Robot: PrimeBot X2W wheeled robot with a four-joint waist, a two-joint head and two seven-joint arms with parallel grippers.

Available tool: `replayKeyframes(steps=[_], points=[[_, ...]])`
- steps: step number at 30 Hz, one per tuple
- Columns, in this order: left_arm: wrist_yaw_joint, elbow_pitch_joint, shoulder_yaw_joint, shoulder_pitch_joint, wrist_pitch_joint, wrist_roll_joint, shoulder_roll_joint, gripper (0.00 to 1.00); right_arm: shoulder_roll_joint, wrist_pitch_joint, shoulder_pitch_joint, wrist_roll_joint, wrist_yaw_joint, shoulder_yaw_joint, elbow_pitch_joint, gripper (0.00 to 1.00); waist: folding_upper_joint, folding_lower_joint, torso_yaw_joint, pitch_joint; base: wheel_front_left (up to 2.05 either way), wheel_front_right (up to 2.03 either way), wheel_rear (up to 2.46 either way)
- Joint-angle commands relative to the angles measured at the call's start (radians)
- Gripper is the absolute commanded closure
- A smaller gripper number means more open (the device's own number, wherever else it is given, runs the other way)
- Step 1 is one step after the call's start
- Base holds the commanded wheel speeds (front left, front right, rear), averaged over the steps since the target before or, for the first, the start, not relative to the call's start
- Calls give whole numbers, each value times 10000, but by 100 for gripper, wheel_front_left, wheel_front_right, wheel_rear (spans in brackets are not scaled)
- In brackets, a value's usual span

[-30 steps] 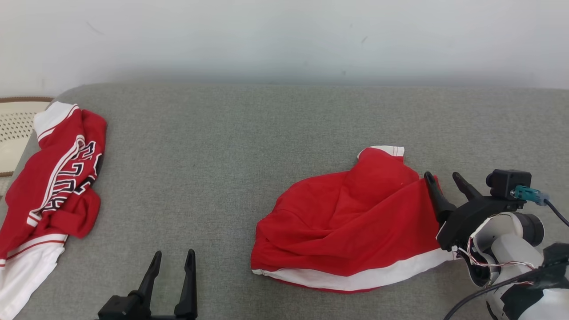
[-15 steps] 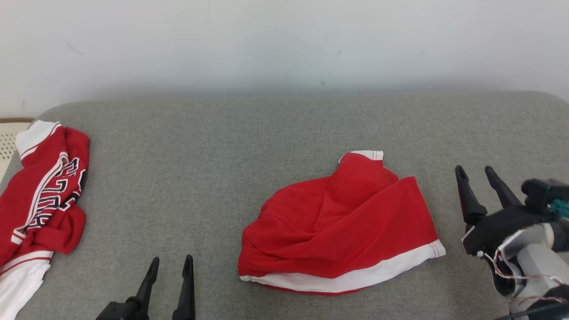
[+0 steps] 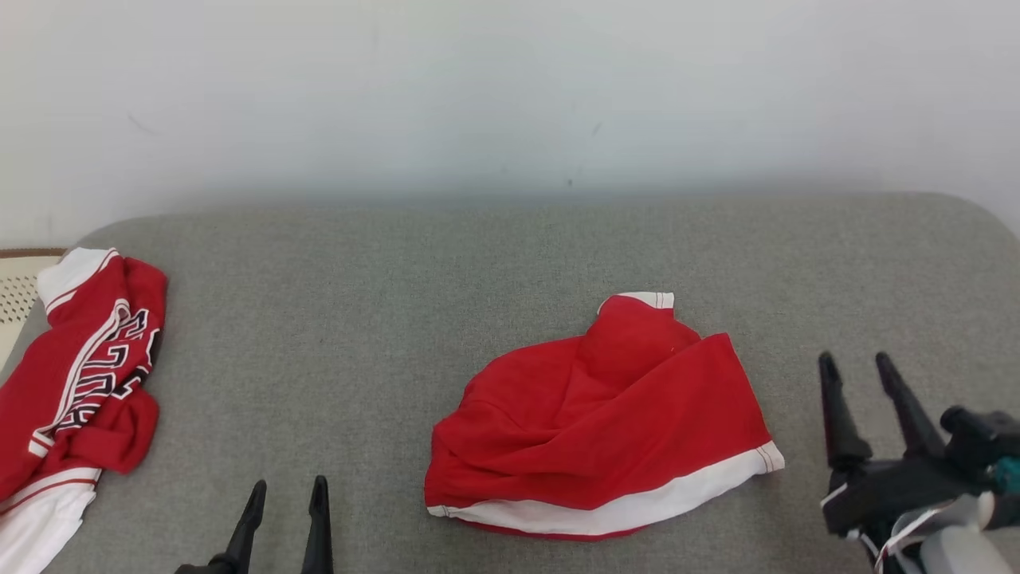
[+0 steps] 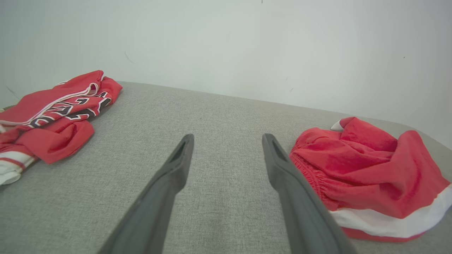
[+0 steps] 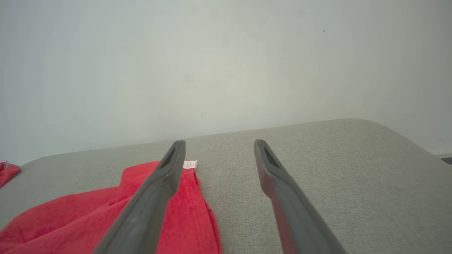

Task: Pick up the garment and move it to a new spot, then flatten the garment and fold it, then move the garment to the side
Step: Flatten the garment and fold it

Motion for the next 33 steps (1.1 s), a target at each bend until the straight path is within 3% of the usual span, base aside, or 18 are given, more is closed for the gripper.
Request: replayKeyframes(steps=[1,16,33], points=[[-2,-43,75,161,-27,51,11,0,125,1,265,-152,7,-4,-195,0,0,1,-15,-28,0,0,0],[115,-351,385,396,-28,644,14,0,1255,778,2290,-1158,7,-590,-2460,0,0,1,-158,-309,0,0,0],[259,-306,727,647,-28,1222,102,0,1484,1146,2655,-1569,7,-626,-2709,0,0,1,-360,-385,0,0,0]])
